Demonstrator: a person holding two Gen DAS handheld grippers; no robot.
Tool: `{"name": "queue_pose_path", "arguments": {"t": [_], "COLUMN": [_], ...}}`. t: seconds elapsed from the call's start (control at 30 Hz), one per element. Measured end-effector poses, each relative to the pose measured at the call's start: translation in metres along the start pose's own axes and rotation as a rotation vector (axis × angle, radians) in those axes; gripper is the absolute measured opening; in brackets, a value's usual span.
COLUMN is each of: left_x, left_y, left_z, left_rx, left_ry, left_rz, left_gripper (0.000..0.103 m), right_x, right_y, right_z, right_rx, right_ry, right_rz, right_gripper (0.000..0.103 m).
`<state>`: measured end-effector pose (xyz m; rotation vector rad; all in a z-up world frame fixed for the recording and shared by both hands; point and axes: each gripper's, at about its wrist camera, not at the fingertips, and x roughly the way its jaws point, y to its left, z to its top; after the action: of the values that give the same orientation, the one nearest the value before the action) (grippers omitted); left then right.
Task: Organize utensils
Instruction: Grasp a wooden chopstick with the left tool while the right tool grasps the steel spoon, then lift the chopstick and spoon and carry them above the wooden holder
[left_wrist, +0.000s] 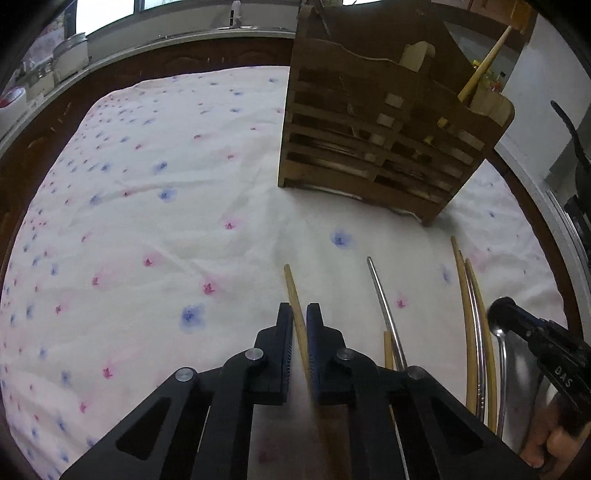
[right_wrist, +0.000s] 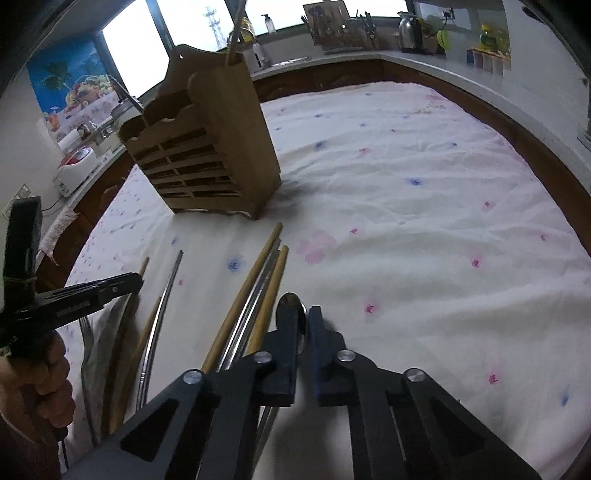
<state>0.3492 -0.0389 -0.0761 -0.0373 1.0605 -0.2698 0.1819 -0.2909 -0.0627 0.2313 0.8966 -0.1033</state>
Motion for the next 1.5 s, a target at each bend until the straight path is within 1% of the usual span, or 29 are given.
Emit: {"name": "queue_pose_path", "arguments": {"t": [0.1, 0.27, 0.37, 0.47, 0.53, 0.83, 1.13, 1.33, 1.5], "left_x": [0.0, -0.01, -0.026, -0.045, -0.058, -0.125, -0.191, -0.218, -0.229], "left_y": [-0.003, -0.001, 0.003, 0.006, 0.007, 0.015, 0.02, 0.027, 0.031], "left_z": [-0.001, -0.003, -0.002, -0.004, -0.006, -0.028, -0.053, -0.063, -0.062], "left_rx": [0.02, 0.015, 0.007, -0.011, -0.01, -0.028, -0.035, -0.041, -0.052], "left_ry": [-0.006, -0.02, -0.047, -0.076, -0.096, -0.188, -0.302, -0.345, -0.371], "left_rz": [0.009, -0.012, -0.027, -0.063, -0.064, -0.102, -0.138, -0.151, -0.159], "left_gripper": [0.006, 0.005, 0.005, 0.004, 0.004, 0.004, 0.004, 0.004, 0.004], "right_x": [-0.005, -0.018, -0.027, -0.041, -0.048, -0.088, -0.134, -0.149, -0.154], "right_y": [0.0, -0.004, -0.004, -0.003, -0.001, 0.01, 0.026, 0.039, 0.048], "right_z": [0.0, 0.0, 0.002, 0.003, 0.004, 0.005, 0.013, 0.021, 0.026], "right_rx": [0.001, 0.01, 0.01, 0.007, 0.002, -0.02, -0.08, -0.123, -0.147], "right_ry": [-0.01, -0.042, -0.063, -0.096, -0.113, -0.197, -0.324, -0.381, -0.423], "right_rz": [0.008, 0.014, 0.014, 0.015, 0.014, 0.015, -0.031, -0.053, -0.067], "right_gripper": [0.003, 0.003, 0.003, 0.003, 0.003, 0.002, 0.002, 0.002, 0.002]}}
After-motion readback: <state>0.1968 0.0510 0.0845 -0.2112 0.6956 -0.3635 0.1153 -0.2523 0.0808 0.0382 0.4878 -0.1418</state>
